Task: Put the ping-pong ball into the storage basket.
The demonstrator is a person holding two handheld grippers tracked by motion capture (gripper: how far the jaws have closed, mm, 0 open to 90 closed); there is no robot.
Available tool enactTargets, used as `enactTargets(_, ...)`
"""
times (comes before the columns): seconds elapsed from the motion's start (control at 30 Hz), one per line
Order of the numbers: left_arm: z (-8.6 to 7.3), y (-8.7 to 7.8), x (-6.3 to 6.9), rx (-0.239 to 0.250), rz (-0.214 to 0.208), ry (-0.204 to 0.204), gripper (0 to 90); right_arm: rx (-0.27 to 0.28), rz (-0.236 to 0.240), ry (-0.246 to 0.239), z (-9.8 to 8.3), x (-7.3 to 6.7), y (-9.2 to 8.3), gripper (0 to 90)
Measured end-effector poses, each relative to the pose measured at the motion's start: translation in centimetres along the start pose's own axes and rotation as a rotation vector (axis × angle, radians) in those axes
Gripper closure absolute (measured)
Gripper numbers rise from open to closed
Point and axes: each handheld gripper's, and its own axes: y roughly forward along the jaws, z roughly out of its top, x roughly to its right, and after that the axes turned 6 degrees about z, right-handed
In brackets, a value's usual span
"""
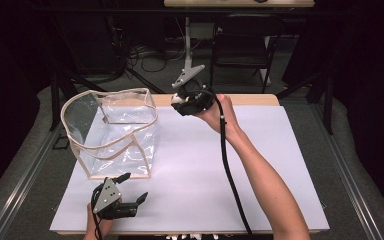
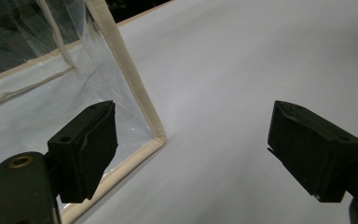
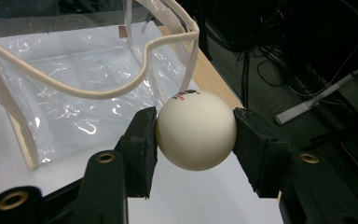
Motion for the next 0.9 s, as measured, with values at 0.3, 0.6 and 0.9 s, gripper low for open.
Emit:
enactTargets(0.3, 0.0, 0.0, 0.0, 0.002, -0.001, 0.001, 16.0, 0.007, 0.011, -0.010, 1.0, -0.3, 0.6, 51.1)
enactTargets(0.6, 0.0, -0.1, 0.0, 0.002, 0.002, -0.002, 16.1, 0.013, 0.017, -0.023, 1.9, -0.7, 0.9, 51.1)
enactTargets(0.9, 0.0, 0.0, 0.0, 0.001, 0.001, -0.003, 16.1, 0.016, 0.031, -0.030, 2.8, -1.2, 1.5, 51.1)
